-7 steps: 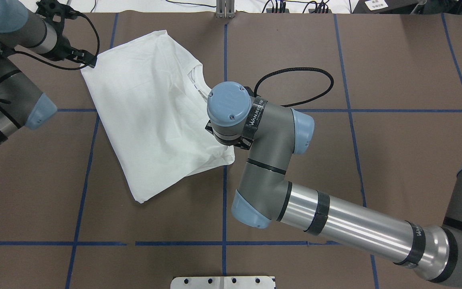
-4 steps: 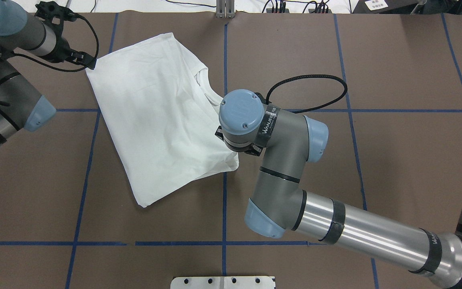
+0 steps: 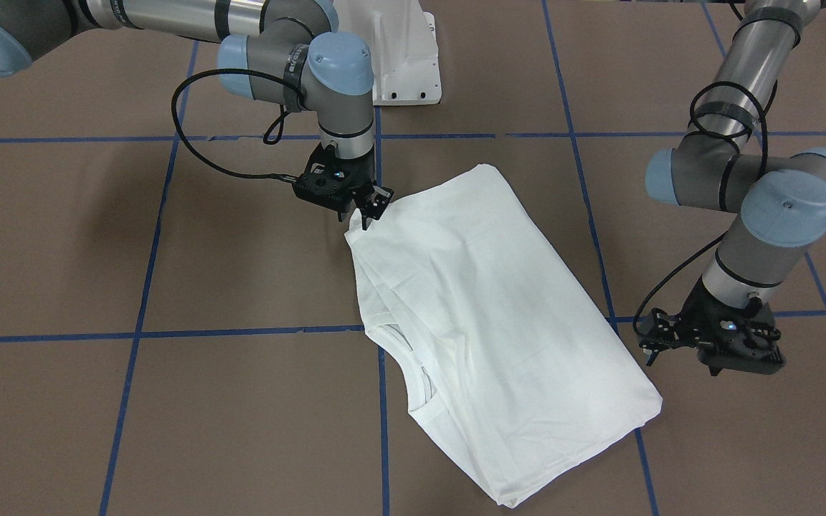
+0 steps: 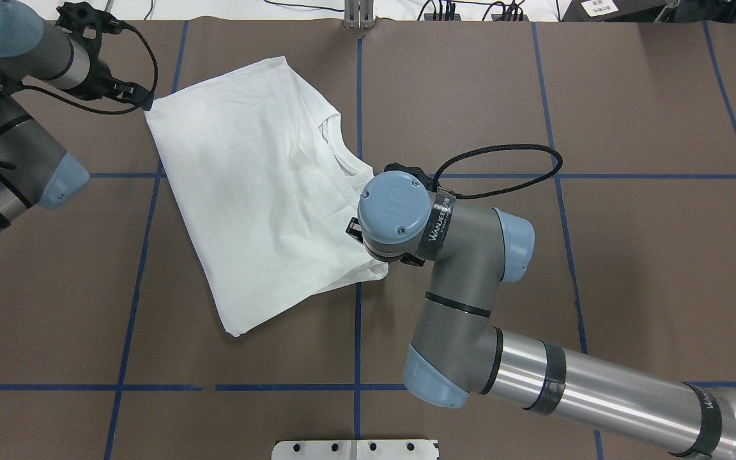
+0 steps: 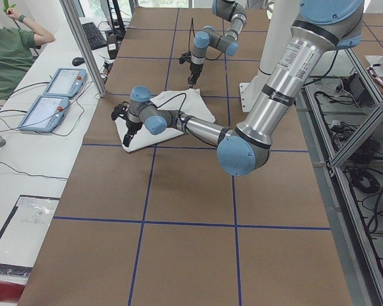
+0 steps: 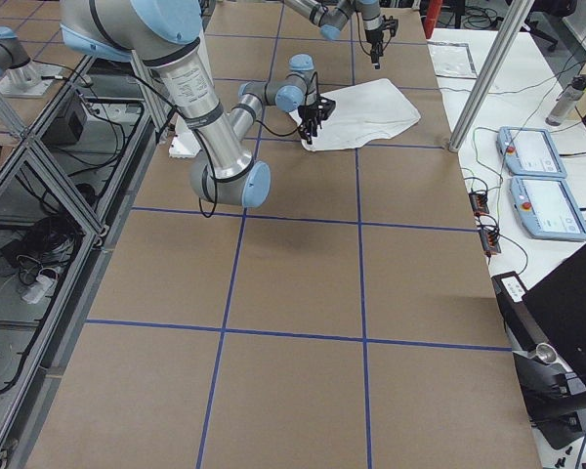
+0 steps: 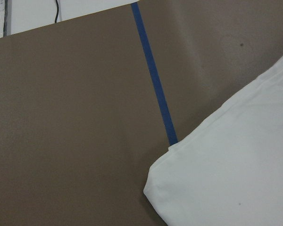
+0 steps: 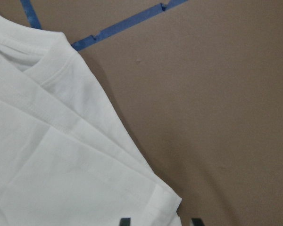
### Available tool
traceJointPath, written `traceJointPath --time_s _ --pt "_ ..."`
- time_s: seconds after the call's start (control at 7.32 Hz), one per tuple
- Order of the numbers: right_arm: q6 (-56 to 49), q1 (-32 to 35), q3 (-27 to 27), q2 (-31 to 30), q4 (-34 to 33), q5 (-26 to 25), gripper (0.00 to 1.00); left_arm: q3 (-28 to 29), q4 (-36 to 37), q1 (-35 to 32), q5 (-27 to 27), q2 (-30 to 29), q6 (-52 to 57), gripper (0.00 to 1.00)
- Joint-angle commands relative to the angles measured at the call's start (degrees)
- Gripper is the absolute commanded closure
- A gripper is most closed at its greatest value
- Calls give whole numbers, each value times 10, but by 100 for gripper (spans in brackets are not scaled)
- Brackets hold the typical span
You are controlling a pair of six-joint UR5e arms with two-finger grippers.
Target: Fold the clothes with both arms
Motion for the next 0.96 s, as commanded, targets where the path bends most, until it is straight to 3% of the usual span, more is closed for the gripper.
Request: traceJointPath --time_s 0.0,0.55,0.68,0.82 --pt "50 -20 0 -1 2 -2 0 0 0 0 0 0 -1 0" --pt "111 -38 -21 2 7 -45 5 -1 0 0 0 0 -4 0" --pt "111 -40 -27 2 7 -54 10 -1 0 0 0 0 -4 0" --pt "112 -41 -29 3 9 -67 24 -2 -1 0 0 0 -4 0"
